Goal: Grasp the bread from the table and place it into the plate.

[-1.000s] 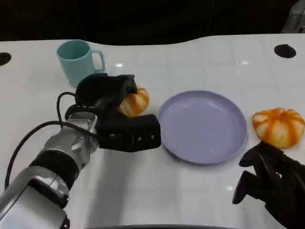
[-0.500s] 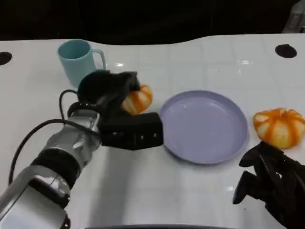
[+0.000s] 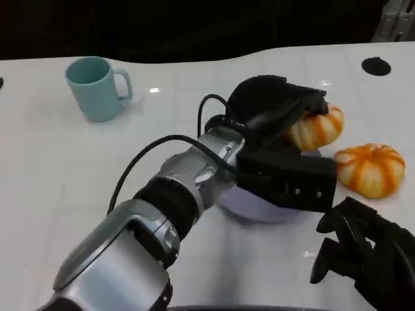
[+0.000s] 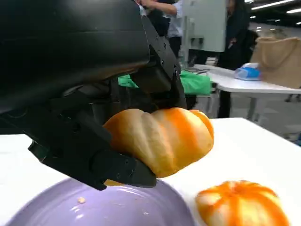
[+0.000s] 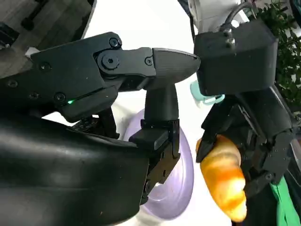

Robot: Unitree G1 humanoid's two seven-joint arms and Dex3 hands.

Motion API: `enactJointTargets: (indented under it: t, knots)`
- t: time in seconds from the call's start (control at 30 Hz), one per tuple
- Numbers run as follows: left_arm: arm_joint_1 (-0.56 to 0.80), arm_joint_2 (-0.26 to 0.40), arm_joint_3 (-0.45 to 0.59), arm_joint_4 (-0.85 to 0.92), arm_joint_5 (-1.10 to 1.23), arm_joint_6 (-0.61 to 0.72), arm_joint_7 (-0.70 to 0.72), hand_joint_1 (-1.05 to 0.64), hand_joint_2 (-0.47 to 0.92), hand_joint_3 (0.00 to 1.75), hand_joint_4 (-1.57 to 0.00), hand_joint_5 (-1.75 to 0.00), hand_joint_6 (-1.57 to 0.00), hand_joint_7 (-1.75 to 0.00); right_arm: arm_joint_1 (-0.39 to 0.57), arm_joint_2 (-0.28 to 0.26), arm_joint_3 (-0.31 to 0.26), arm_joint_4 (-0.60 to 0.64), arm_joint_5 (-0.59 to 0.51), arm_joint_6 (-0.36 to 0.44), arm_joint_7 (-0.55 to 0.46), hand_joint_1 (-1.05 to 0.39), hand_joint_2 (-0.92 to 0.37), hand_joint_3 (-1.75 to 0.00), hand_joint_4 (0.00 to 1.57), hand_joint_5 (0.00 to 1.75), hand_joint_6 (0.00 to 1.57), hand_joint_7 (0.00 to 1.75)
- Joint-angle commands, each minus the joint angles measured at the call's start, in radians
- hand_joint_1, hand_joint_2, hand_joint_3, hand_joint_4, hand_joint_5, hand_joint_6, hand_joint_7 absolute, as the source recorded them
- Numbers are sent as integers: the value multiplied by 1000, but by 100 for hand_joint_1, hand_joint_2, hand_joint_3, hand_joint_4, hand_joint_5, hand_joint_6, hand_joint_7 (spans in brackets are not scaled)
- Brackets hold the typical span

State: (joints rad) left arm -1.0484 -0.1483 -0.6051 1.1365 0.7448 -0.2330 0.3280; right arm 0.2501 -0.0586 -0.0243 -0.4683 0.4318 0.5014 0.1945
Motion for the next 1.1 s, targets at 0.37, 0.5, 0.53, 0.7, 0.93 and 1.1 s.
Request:
enactJointTargets:
  t: [0.37, 0.5, 0.53, 0.7, 0.93, 1.1]
  knots:
    - [-18, -8, -29, 63, 7, 90, -70, -25, 92, 33, -88, -175, -91, -52, 9, 1, 7, -15, -8, -13, -6, -44, -92, -42, 64, 175, 48, 163]
    - [-16, -5, -34, 84, 4, 101, -95, -24, 92, 33, -83, -175, -83, -62, 12, 3, 8, -21, -7, -12, -7, -44, -92, -42, 64, 175, 48, 164]
    - [-16, -5, -33, 87, 3, 101, -97, -24, 92, 32, -83, -175, -84, -63, 13, 3, 8, -22, -8, -13, -6, -44, -92, -42, 64, 175, 47, 164]
    - [-7, -6, -44, 107, 10, 100, -101, -28, 92, 20, -84, -175, -90, -56, 14, 4, 8, -23, -10, -14, -9, -44, -92, -42, 63, 175, 47, 163]
    - [-13, -9, -37, 131, -13, 122, -226, -39, 92, 12, -58, -109, -80, -16, 11, 1, 8, -20, -12, -14, -7, -45, -92, -41, 63, 175, 47, 164]
    - [-19, -4, -37, 131, -15, 135, -292, -70, 92, 36, -31, -12, -32, 0, 9, 3, 3, -16, -5, -13, -5, -45, -92, -40, 63, 175, 47, 165]
